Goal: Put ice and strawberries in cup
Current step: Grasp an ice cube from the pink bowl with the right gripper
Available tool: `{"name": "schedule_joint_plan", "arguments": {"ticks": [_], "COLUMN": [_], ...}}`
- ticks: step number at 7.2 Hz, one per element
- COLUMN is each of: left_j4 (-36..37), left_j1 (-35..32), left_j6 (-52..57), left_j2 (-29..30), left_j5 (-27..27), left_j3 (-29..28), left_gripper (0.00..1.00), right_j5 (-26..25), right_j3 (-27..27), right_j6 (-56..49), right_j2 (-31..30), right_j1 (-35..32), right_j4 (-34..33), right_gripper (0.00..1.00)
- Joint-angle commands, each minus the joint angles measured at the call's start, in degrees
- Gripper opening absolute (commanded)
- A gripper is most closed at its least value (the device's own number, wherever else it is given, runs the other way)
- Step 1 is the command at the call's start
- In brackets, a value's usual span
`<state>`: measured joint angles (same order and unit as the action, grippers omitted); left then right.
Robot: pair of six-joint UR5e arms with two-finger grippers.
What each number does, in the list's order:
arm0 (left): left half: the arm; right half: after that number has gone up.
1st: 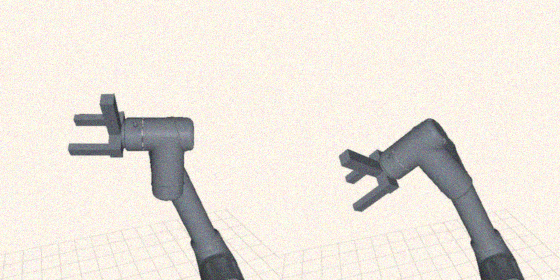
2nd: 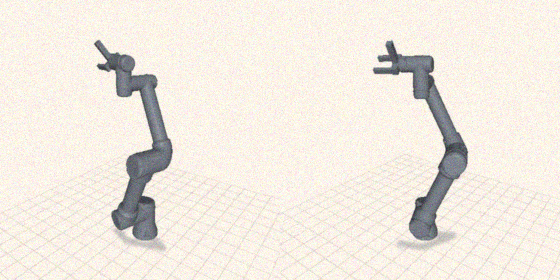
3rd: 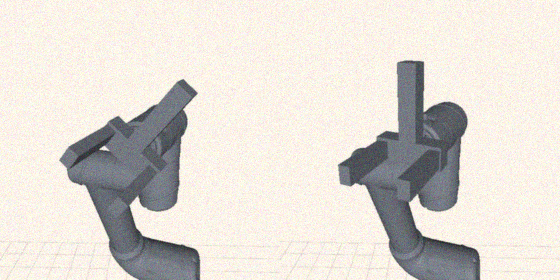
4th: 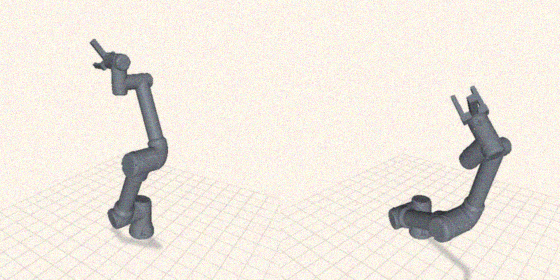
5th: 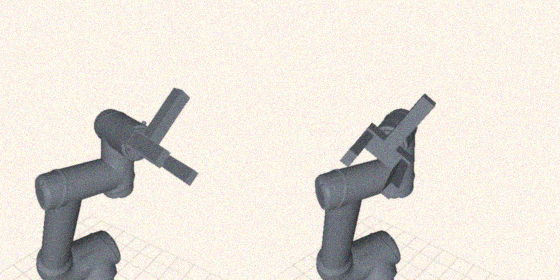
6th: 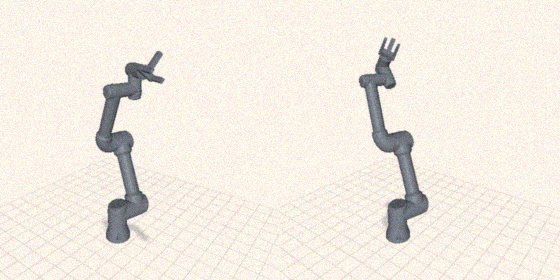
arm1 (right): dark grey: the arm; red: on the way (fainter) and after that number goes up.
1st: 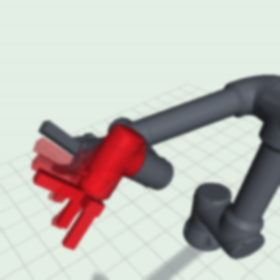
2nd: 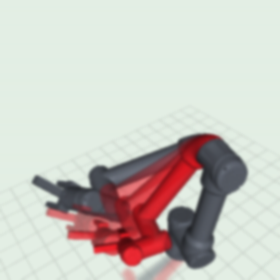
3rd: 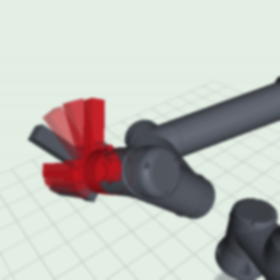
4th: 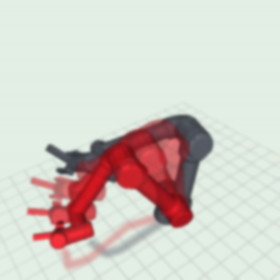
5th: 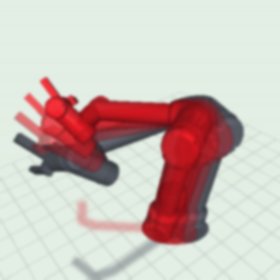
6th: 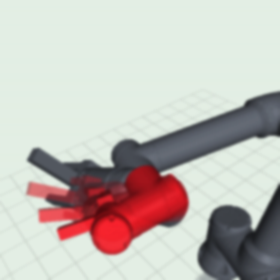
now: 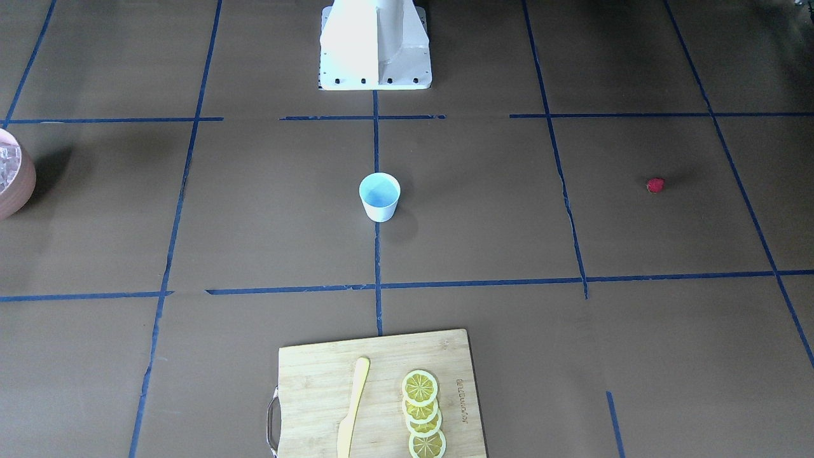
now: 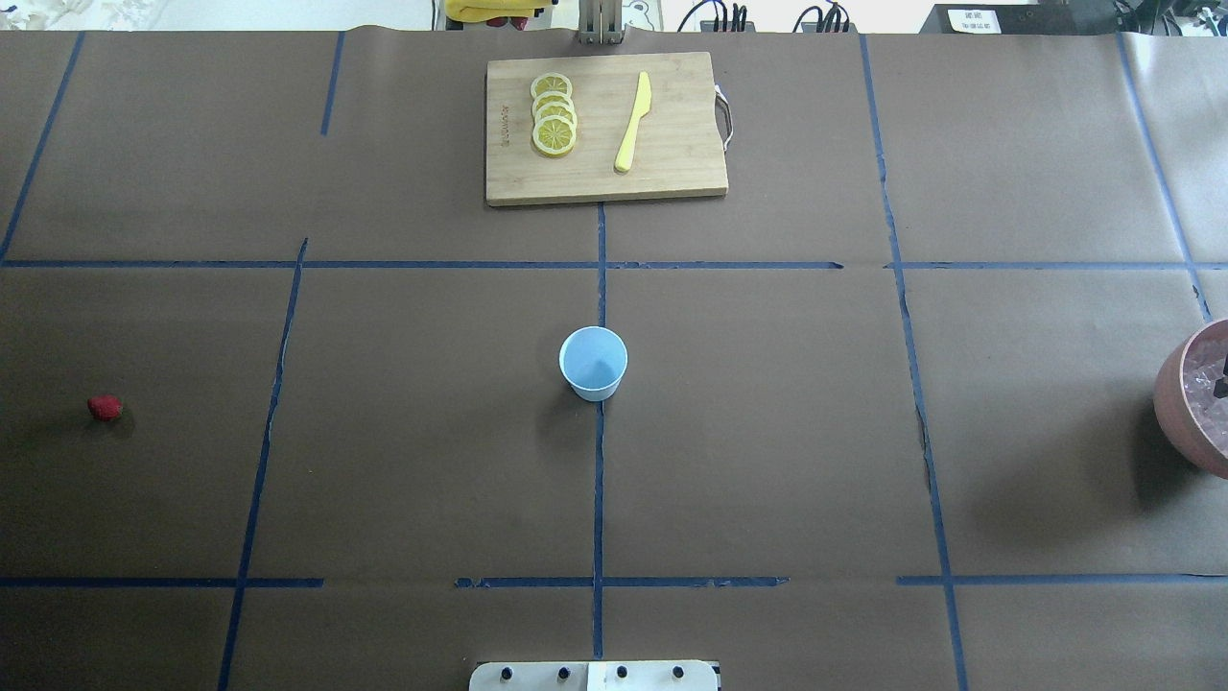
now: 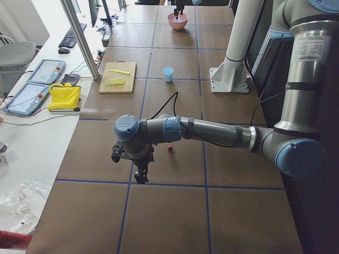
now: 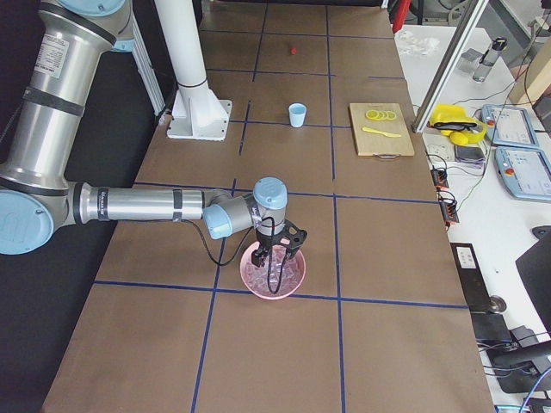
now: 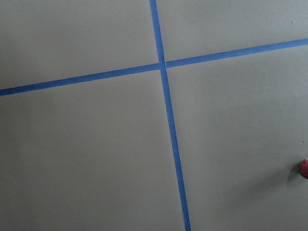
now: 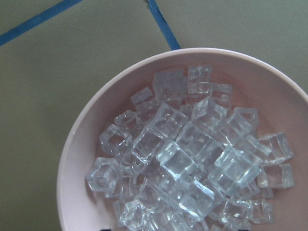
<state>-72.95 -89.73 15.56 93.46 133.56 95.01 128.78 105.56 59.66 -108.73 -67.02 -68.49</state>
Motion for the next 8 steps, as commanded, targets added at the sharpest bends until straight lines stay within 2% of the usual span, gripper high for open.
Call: {"name": "schedule_joint_plan", "arguments": {"ticks": [1, 3, 6, 7, 8], "left_j4": [0.00, 0.00, 0.00, 0.00, 0.00], "left_j1": [0.00, 0.00, 0.00, 0.00, 0.00], "left_j6": [0.00, 0.00, 0.00, 0.00, 0.00], "left_j2": [-0.04, -0.04, -0.04, -0.12, -0.04], "left_j5": [-0.05, -0.05, -0.05, -0.05, -0.14], "left_j3": [0.44, 0.53, 1.05, 1.23, 1.23], "left_gripper": [1.00, 1.00, 1.00, 1.00, 1.00], "right_j5": [-1.95, -2.04, -2.04, -2.04, -2.04], "right_j3": [-0.62, -1.67, -5.19, -5.19, -5.19], "right_j6": [2.57, 2.48, 2.83, 3.01, 3.70], "right_j2": [0.01, 0.01, 0.44, 0.45, 0.45], "right_j1": [1.54, 1.54, 1.54, 1.54, 1.54], "right_j4": [0.72, 1.07, 4.94, 4.94, 5.03], "right_gripper": [0.85, 0.81, 0.76, 0.64, 0.44]}}
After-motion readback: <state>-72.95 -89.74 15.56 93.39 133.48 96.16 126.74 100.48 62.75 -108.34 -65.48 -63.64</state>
